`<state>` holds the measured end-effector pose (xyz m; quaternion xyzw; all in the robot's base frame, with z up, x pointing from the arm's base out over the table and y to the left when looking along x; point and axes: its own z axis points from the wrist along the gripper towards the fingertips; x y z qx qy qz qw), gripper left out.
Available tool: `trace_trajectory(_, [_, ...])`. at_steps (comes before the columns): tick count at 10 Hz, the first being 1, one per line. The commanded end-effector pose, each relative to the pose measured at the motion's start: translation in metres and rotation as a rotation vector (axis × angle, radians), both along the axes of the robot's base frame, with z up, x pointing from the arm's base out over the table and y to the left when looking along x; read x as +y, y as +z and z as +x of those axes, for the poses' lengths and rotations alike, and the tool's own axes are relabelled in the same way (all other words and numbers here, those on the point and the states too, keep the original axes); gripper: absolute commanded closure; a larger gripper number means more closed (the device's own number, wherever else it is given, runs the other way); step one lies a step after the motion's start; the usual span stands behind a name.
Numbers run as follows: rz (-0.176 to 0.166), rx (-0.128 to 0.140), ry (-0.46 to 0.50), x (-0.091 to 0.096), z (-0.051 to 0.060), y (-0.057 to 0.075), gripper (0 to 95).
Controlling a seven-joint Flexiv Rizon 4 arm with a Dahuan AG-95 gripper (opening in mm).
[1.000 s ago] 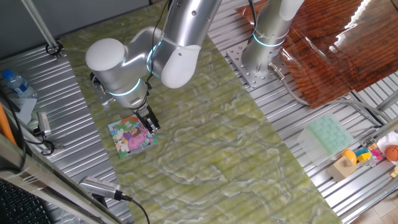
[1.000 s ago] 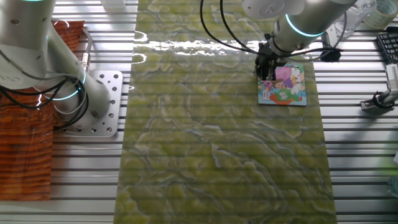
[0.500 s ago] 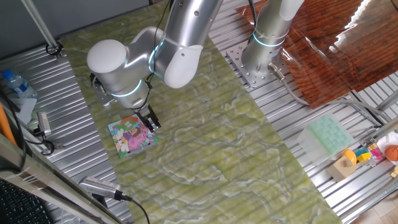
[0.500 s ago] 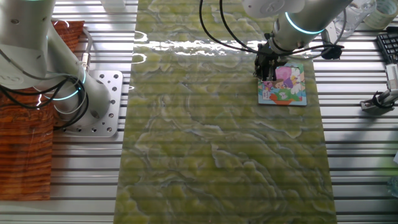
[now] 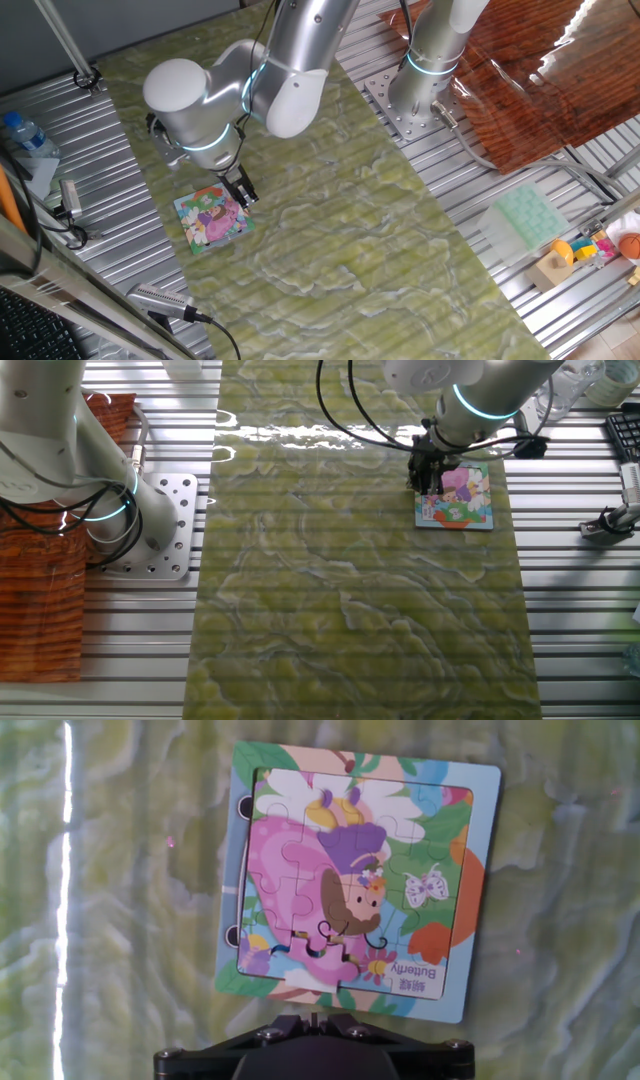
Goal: Assemble one piece of a puzzle
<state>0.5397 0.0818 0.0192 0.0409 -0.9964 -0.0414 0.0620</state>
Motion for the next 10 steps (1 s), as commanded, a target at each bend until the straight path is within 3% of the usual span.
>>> trace_trajectory(1, [-0.004,0.005,0.001,0.0002,0.0011,-0.0009,95.0])
trace_trajectory(10, [-0.006,-0.004,-0.006,-0.0006,0.0026,-0.0046,95.0])
